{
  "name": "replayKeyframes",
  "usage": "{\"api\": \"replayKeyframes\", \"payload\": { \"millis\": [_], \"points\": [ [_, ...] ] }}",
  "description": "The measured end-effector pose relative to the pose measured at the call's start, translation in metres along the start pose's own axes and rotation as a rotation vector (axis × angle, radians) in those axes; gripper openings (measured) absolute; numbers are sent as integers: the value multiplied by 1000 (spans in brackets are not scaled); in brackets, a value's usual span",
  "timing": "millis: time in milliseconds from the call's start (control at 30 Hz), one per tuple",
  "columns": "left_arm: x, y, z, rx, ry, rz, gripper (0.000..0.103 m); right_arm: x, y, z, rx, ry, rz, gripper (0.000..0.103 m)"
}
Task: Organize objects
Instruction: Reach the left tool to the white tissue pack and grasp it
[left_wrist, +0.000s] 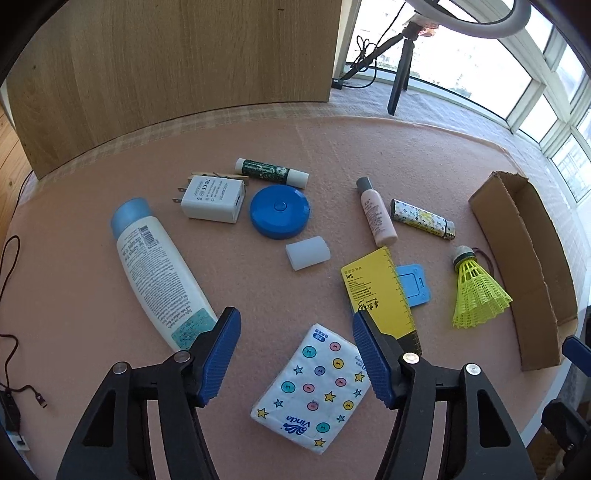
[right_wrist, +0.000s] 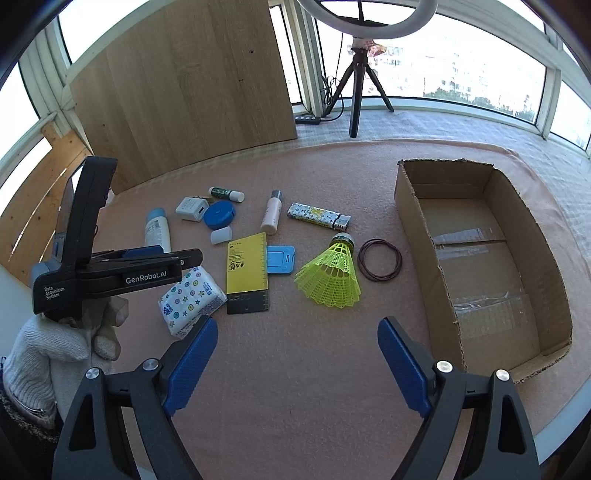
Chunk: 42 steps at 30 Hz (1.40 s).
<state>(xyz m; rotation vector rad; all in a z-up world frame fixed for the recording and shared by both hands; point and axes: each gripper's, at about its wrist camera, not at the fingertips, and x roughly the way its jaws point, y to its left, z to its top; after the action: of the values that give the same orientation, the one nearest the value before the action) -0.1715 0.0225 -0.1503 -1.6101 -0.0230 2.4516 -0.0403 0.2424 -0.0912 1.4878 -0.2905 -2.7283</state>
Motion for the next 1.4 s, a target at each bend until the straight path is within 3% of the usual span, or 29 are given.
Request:
{"api": "replayKeyframes", "payload": {
  "millis": [167, 400, 600, 633, 733, 800, 933, 1133, 1400],
  "points": [
    [11, -1, -2, -3, 31, -26, 43, 0, -7, 0, 11, 2, -10, 86],
    [6, 9, -21, -60, 32, -54, 39, 3, -2, 1, -8, 4, 2, 86],
    [-4, 15, -46, -121, 25, -74, 39, 8, 4, -1, -26, 21, 24, 86],
    [-8, 15, -49, -120, 20, -63, 41, 9, 5, -1, -28, 25, 30, 86],
    [-23, 20, -55, -114, -12, -33, 61, 12, 8, -3, -25, 38, 46, 86],
    [-32, 30, -60, -129, -29, -33, 61, 15, 9, -5, -13, 52, 67, 86],
    [-38, 50, -73, -166, -8, -110, 61, 24, 8, -9, 24, 89, 114, 86],
    [-36, 42, -93, -149, 12, -217, 61, 39, 7, -13, 76, 141, 178, 83],
    [-41, 19, -112, -115, 25, -269, 60, 64, 8, -16, 125, 229, 257, 71]
  ]
}}
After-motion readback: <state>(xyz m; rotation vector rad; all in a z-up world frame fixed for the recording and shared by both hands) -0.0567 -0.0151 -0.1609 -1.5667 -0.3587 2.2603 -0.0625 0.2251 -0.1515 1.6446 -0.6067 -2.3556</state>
